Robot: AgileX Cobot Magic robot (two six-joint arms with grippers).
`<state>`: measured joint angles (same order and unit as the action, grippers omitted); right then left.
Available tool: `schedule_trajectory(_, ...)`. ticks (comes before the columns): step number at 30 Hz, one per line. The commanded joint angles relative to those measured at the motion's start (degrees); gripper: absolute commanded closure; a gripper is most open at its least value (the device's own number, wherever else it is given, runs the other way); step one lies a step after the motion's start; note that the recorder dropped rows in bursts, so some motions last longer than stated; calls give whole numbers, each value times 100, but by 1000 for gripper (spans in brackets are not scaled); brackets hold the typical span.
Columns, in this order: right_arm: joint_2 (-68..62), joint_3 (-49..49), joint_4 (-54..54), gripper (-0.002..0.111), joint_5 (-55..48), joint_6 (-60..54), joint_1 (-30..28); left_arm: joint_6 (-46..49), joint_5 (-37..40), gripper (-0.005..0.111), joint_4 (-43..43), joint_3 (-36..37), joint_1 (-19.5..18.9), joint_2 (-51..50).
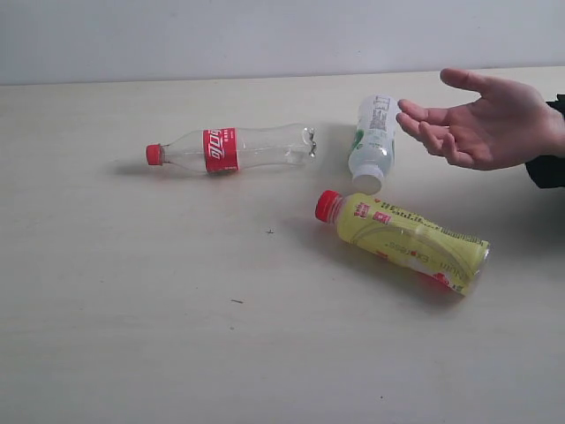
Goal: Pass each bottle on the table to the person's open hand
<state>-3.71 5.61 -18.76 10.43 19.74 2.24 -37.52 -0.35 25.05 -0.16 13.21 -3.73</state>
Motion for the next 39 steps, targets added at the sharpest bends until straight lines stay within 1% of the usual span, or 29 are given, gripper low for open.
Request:
schedule_trajectory(1,-847,1200,1446,108,-744,-17,-27,-31,-16,107,-42,16,-13,43)
schedule_trajectory(4,-1670,1958,1876,108,-1686,-171,-27,-31,-16,107,-42,16,-13,43)
schedule_trajectory(7,-2506,2642,1760,108,-2666,-1340,18,-31,-16,107,-42,16,-13,43)
schedule_trajectory(10,-3410,3211,1239,108,-3353,-2411,360,-31,-16,107,-42,16,-13,43)
schedule_trajectory(13,-4427,3845,51,108,-4299,-4206,885,-31,-16,107,-42,16,-13,43)
schedule_trajectory(14,-4767,4054,-352,108,-4834,-4708,1054,-31,-16,107,-42,16,-13,43)
schedule_trajectory(15,-5106,4247,-509,108,-5180,-4974,1222,-31,-16,107,-42,16,-13,43)
schedule_trajectory(17,-5754,4597,-649,106,-5992,-5142,1563,-31,-16,107,-42,16,-13,43)
schedule_trajectory(19,-6227,4820,-390,103,-6577,-5124,1835,-31,-16,107,-42,16,-13,43)
schedule_trajectory(20,-6544,4949,-70,99,-6859,-5011,2028,-31,-16,107,-42,16,-13,43)
schedule_trajectory(24,-7371,5149,1274,88,-7190,-4392,2591,-31,-16,107,-42,16,-13,43)
schedule_trajectory(27,-7823,5149,2120,72,-7147,-4269,2981,-31,-16,107,-42,16,-13,43)
schedule_trajectory(29,-8090,5149,2348,59,-6986,-4256,3159,-31,-16,107,-42,16,-13,43)
schedule_trajectory(32,-8377,5149,2370,47,-6639,-4256,3279,-31,-16,107,-42,16,-13,43)
schedule_trajectory(35,-8581,5149,2370,43,-6276,-4245,3309,-31,-16,107,-42,16,-13,43)
schedule_trajectory(39,-8800,5149,2370,41,-6178,-4245,3309,-31,-16,107,-42,16,-13,43)
